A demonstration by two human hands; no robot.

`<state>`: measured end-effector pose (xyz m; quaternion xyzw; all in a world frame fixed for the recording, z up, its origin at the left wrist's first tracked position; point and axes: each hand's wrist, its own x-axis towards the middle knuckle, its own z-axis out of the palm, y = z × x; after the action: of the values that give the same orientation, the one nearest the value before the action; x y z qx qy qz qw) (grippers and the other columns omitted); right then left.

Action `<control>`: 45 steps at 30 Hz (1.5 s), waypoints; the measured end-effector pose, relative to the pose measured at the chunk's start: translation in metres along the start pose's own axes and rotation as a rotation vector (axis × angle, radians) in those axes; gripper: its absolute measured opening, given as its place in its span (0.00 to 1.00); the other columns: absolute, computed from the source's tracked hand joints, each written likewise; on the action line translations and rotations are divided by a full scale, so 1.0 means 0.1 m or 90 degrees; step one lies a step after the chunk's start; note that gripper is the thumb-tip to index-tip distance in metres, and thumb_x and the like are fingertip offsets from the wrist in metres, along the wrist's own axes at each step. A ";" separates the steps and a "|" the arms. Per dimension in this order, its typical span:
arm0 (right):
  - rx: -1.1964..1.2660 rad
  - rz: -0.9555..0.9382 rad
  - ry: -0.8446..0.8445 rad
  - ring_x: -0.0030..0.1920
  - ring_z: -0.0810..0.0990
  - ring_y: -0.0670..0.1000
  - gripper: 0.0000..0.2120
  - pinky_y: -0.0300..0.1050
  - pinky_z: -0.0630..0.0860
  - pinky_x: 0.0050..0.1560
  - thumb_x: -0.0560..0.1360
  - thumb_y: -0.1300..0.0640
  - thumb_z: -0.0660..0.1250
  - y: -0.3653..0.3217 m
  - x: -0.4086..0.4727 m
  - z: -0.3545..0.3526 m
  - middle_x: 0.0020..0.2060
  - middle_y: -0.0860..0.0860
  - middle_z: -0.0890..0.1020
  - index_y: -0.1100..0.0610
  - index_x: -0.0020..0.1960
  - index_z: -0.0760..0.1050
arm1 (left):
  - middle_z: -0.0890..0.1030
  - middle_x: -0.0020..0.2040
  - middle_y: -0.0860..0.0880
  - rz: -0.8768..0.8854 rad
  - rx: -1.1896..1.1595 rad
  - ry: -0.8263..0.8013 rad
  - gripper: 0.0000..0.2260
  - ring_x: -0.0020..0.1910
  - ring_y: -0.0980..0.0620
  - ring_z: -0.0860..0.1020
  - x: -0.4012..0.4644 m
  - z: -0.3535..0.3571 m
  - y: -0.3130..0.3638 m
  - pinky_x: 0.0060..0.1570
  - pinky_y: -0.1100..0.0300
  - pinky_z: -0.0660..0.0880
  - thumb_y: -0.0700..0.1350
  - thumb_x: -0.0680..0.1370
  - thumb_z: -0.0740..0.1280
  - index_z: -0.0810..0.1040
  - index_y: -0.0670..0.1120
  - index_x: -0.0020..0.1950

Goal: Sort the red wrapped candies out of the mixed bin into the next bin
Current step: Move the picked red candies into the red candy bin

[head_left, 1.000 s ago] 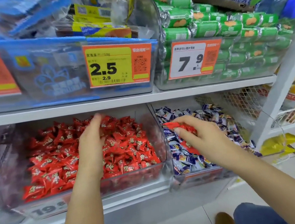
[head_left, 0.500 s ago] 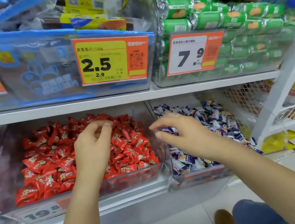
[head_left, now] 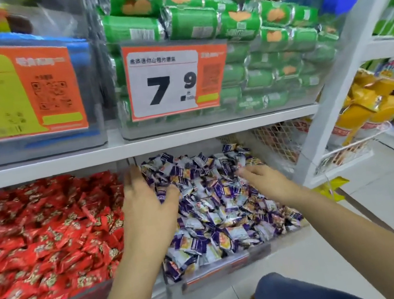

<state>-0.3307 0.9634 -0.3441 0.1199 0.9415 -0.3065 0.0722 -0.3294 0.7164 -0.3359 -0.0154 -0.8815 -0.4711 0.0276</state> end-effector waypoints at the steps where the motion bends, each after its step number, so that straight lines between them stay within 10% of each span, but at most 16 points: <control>1: 0.006 0.013 -0.011 0.67 0.70 0.54 0.25 0.43 0.63 0.62 0.82 0.44 0.52 -0.05 0.12 0.02 0.68 0.55 0.71 0.60 0.69 0.69 | 0.62 0.72 0.39 -0.010 0.009 -0.001 0.31 0.68 0.39 0.65 0.02 0.02 -0.01 0.66 0.50 0.64 0.48 0.76 0.65 0.56 0.41 0.74; 10: -0.138 0.089 -0.053 0.61 0.74 0.59 0.28 0.48 0.70 0.57 0.82 0.42 0.42 -0.25 0.72 0.48 0.63 0.61 0.74 0.57 0.73 0.62 | 0.59 0.74 0.44 0.022 0.036 0.009 0.33 0.71 0.42 0.62 0.05 0.05 -0.04 0.68 0.47 0.63 0.52 0.76 0.64 0.52 0.48 0.76; 16: 0.154 0.134 -0.206 0.76 0.50 0.53 0.39 0.57 0.49 0.74 0.71 0.24 0.40 -0.35 0.54 0.40 0.77 0.48 0.51 0.42 0.76 0.50 | 0.57 0.75 0.46 0.053 0.045 0.007 0.34 0.72 0.43 0.61 0.06 0.05 -0.07 0.69 0.49 0.61 0.52 0.74 0.64 0.52 0.51 0.76; 25: 0.111 -0.066 -0.243 0.64 0.67 0.35 0.28 0.43 0.55 0.70 0.75 0.34 0.42 -0.32 -0.20 0.00 0.65 0.37 0.72 0.40 0.52 0.79 | 0.53 0.77 0.46 0.041 0.053 -0.019 0.32 0.74 0.42 0.57 0.03 0.01 -0.06 0.70 0.50 0.58 0.54 0.76 0.63 0.51 0.53 0.76; 29: 0.120 -0.068 -0.100 0.65 0.70 0.41 0.27 0.44 0.57 0.70 0.78 0.38 0.46 -0.14 -0.17 -0.25 0.61 0.41 0.77 0.46 0.49 0.83 | 0.56 0.75 0.46 0.044 0.067 -0.025 0.32 0.72 0.42 0.60 0.03 0.00 -0.05 0.69 0.48 0.60 0.55 0.75 0.62 0.53 0.51 0.76; 45: -0.101 0.073 -0.145 0.71 0.63 0.58 0.34 0.51 0.61 0.68 0.78 0.34 0.37 -0.39 0.63 0.49 0.73 0.58 0.63 0.51 0.76 0.57 | 0.56 0.75 0.45 0.060 0.101 -0.013 0.32 0.71 0.41 0.61 0.05 0.01 -0.05 0.68 0.51 0.62 0.54 0.75 0.63 0.53 0.51 0.76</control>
<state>-0.3987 0.9155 -0.3747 0.1321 0.9400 -0.2384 0.2052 -0.3349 0.7148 -0.3407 -0.0591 -0.9147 -0.3977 0.0418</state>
